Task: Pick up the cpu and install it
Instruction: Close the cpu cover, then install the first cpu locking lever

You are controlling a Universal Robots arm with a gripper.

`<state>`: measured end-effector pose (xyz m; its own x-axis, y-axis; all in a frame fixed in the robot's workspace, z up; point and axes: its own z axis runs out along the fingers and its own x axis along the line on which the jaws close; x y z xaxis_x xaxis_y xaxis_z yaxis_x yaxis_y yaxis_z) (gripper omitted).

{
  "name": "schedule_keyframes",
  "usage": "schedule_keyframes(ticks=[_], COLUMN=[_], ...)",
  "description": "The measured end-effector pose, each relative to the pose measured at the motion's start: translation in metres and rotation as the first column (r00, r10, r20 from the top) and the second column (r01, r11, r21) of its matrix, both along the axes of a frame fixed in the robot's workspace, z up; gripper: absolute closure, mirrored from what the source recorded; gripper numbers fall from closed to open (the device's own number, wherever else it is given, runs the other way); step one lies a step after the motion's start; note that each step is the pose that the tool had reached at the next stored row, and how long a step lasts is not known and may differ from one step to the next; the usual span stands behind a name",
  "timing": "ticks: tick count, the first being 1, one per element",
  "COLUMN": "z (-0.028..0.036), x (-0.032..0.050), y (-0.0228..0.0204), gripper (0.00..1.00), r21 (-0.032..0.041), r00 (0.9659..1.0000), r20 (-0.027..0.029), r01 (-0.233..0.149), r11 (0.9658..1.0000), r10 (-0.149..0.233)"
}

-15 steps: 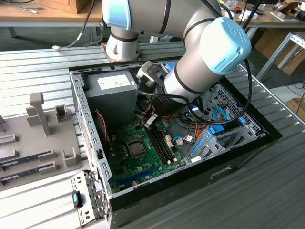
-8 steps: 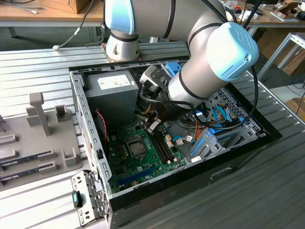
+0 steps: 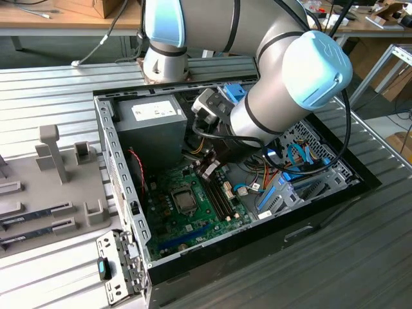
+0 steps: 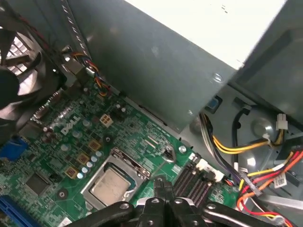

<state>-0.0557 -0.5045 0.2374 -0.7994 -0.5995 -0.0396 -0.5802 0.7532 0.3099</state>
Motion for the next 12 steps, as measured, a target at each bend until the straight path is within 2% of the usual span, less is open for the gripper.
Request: schedule_keyframes(ticks=[2,4,5,6,7,9,12], z=[0.0000,0.0001,0.0000,0.0001,0.0003,0.0008,0.0018], x=[0.0033,0.0039,0.0042,0.0045,0.0048,0.0054,0.0055], y=[0.0007,0.0043,0.0080,0.0140,0.0176,0.0243,0.0321], gripper=[0.89,0.89,0.89,0.89,0.89,0.89,0.89], r21=[0.0002,-0.0001,0.0000,0.0000,-0.0001,0.0001,0.0001], r00=[1.0000,1.0000,1.0000,1.0000,1.0000,1.0000,1.0000], r20=[0.0000,0.0000,0.0000,0.0000,0.0000,0.0000,0.0001], r01=[0.000,0.000,0.000,0.000,0.000,0.000,0.000], r11=[1.0000,1.0000,1.0000,1.0000,1.0000,1.0000,1.0000], r10=[0.000,0.000,0.000,0.000,0.000,0.000,0.000])
